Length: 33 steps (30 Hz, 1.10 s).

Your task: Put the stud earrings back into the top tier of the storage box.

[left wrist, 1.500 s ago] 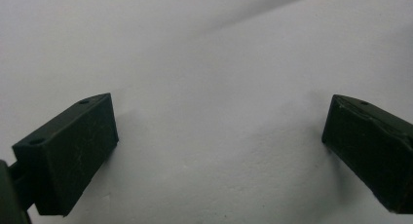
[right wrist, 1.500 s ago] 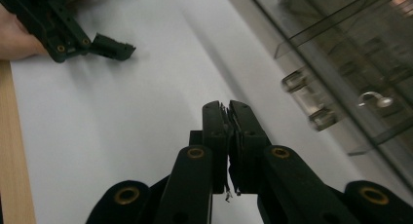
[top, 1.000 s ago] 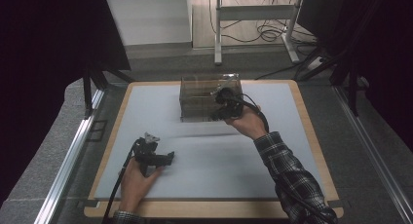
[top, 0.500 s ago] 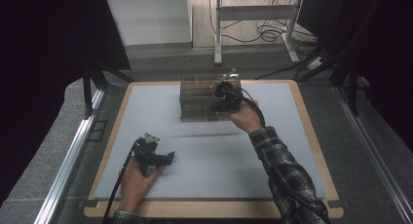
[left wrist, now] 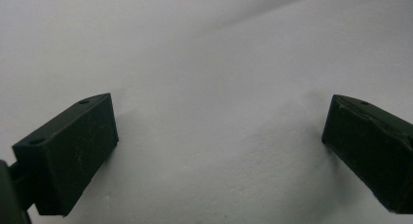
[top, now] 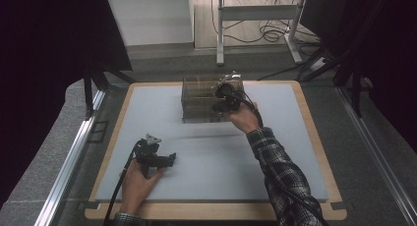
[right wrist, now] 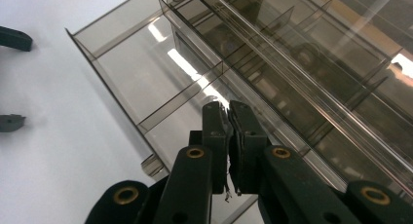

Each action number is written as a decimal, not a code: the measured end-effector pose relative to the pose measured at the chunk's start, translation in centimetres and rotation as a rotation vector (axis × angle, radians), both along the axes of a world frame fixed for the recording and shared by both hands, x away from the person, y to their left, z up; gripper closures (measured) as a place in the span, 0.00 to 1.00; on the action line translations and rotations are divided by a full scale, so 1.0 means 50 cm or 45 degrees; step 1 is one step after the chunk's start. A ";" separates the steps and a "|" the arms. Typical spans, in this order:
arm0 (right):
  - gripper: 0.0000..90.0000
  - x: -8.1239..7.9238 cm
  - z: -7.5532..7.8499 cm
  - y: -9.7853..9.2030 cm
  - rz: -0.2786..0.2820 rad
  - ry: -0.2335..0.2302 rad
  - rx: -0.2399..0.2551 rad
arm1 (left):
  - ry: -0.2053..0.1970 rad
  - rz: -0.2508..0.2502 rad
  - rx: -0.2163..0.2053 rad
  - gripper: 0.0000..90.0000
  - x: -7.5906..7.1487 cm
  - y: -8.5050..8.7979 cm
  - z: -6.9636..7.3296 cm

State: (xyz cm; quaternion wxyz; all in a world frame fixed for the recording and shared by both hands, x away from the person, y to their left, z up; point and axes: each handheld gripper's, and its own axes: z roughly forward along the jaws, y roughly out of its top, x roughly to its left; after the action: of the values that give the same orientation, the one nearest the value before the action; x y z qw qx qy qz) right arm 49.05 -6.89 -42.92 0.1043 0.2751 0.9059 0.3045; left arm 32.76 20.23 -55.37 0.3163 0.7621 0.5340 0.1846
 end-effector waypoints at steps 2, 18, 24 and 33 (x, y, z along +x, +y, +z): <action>0.94 0.002 -0.005 0.003 -0.003 -0.003 -0.008 | 0.001 0.000 0.001 0.00 0.000 0.000 0.000; 0.93 0.014 -0.037 0.019 -0.013 -0.006 -0.046 | 0.001 -0.001 0.003 0.00 0.000 0.000 0.000; 0.91 0.015 -0.033 0.017 -0.023 -0.020 -0.043 | 0.001 -0.001 0.002 0.00 0.000 0.000 0.000; 0.87 0.010 -0.019 0.010 -0.011 -0.015 -0.016 | 0.001 0.000 0.001 0.00 0.000 0.000 0.000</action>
State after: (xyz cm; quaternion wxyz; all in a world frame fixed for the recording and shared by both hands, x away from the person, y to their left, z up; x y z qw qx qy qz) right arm 49.52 -6.38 -43.89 0.1127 0.2766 0.9060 0.2999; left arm 32.75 20.24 -55.36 0.3160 0.7622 0.5339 0.1845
